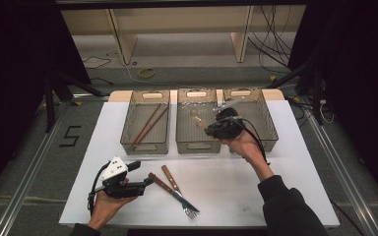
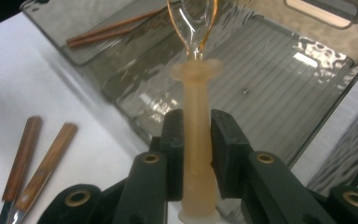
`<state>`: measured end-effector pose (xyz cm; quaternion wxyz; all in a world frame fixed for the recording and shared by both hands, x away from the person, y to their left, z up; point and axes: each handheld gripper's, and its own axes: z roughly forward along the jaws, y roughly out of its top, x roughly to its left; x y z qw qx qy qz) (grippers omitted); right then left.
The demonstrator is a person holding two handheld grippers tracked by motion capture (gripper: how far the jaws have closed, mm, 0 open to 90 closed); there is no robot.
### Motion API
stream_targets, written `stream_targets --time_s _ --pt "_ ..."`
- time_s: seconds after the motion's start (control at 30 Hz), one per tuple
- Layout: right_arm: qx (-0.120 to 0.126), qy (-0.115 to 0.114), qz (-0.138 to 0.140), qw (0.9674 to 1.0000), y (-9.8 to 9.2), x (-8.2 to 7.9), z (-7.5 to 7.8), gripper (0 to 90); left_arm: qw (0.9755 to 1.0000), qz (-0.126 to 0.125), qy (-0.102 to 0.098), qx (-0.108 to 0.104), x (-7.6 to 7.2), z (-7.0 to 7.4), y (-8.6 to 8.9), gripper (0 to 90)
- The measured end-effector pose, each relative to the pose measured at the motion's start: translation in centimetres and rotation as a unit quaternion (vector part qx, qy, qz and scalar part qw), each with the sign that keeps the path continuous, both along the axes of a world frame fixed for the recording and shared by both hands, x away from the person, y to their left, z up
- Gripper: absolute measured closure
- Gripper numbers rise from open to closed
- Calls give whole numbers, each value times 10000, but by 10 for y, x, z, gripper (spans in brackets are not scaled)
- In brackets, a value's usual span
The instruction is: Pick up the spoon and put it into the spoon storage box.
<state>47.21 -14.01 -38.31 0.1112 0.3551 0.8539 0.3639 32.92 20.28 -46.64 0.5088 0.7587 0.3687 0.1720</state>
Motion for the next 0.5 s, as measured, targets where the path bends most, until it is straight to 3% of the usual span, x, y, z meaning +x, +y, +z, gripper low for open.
stream_targets --time_s 0.2,0.5 --pt "-53 -37 -196 9998 9 15 2 766 10000 6 4 -1 0 0 0 226" --pt "-134 104 -467 9988 19 36 -5 766 10000 -6 -2 20 -1 0 0 226"
